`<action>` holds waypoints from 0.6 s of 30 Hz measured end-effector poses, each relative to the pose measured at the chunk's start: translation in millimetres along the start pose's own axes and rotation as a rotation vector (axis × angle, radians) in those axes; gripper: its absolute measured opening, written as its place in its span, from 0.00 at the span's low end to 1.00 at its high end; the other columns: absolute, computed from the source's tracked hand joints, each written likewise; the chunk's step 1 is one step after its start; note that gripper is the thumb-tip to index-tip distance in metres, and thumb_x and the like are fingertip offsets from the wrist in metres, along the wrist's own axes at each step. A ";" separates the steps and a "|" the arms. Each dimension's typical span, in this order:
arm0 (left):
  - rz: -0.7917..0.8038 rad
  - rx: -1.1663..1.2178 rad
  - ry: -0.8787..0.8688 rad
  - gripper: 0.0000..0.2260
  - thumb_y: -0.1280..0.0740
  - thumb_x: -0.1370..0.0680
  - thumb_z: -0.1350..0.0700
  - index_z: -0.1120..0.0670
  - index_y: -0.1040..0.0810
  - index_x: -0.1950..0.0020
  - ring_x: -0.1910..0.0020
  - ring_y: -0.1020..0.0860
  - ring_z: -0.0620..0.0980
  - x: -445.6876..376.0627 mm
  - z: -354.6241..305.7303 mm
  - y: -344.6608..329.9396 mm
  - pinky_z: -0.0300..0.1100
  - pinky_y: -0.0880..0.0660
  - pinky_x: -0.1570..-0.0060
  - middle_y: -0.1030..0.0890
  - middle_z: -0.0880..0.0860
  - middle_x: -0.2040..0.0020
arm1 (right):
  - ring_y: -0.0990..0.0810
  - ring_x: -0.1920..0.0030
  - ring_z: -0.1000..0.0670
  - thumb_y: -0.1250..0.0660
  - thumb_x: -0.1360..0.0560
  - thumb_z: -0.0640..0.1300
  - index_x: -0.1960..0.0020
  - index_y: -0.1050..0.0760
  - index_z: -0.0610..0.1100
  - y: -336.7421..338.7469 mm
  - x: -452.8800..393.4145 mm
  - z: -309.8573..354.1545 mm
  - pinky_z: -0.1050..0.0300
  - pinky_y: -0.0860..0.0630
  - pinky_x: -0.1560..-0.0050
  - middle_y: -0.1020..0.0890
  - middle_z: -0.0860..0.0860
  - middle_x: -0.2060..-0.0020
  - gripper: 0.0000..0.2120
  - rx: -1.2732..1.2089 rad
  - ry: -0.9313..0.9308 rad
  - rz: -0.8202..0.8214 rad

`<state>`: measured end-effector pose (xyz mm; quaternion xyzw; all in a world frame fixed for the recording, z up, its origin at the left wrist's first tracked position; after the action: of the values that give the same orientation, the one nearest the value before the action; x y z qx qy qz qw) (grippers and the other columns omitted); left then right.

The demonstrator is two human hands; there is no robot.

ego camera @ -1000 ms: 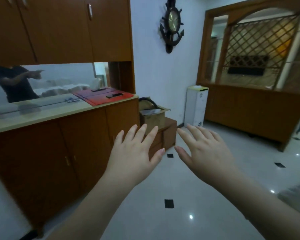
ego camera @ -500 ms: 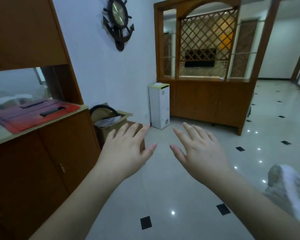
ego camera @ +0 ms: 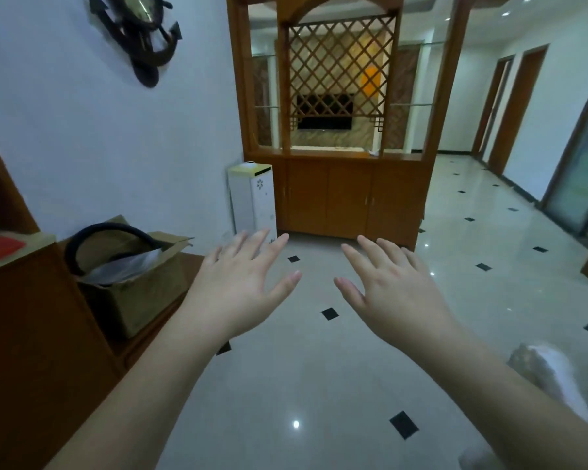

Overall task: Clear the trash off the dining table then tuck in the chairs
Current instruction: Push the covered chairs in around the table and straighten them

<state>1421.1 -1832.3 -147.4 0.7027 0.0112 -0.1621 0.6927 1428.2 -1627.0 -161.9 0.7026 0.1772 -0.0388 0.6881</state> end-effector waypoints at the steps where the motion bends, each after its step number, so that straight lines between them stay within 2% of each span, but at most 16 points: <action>1: 0.001 -0.004 -0.016 0.31 0.60 0.25 0.30 0.38 0.57 0.23 0.22 0.54 0.49 -18.2 5.0 -4.7 0.54 0.53 0.25 0.54 0.45 0.20 | 0.49 0.23 0.47 0.58 0.21 0.64 0.22 0.52 0.54 -2.7 -14.0 -1.4 0.48 0.52 0.25 0.48 0.52 0.22 0.30 0.000 -0.015 0.006; 7: 0.015 0.035 -0.149 0.33 0.62 0.27 0.29 0.37 0.58 0.23 0.22 0.54 0.50 -127.2 -5.4 -22.0 0.57 0.52 0.25 0.54 0.45 0.20 | 0.48 0.23 0.48 0.58 0.21 0.64 0.22 0.52 0.54 -24.4 -72.6 -39.2 0.49 0.51 0.26 0.46 0.51 0.22 0.30 0.035 -0.150 0.003; 12: 0.054 0.094 -0.296 0.31 0.59 0.25 0.29 0.37 0.58 0.23 0.22 0.56 0.49 -204.4 -60.3 -52.2 0.57 0.55 0.25 0.55 0.44 0.20 | 0.50 0.23 0.48 0.60 0.21 0.65 0.22 0.54 0.55 -47.0 -106.9 -104.5 0.49 0.53 0.25 0.48 0.52 0.22 0.30 0.069 -0.313 0.025; 18: 0.009 0.142 -0.441 0.30 0.59 0.24 0.30 0.36 0.57 0.23 0.22 0.55 0.48 -310.3 -142.8 -92.6 0.55 0.54 0.24 0.53 0.44 0.20 | 0.50 0.23 0.48 0.60 0.22 0.65 0.22 0.55 0.55 -81.1 -152.9 -203.0 0.48 0.53 0.25 0.48 0.52 0.22 0.31 0.100 -0.440 0.030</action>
<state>1135.2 -1624.3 -163.4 0.6972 -0.1549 -0.3089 0.6281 1222.3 -1458.6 -183.5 0.7128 0.0103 -0.1898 0.6751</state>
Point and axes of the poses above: each hand's wrist, its own x-axis away from the middle knuckle, its own y-axis out of the back of the hand, z = x × y, the point moved 2 cm from there along -x, towards the middle knuckle
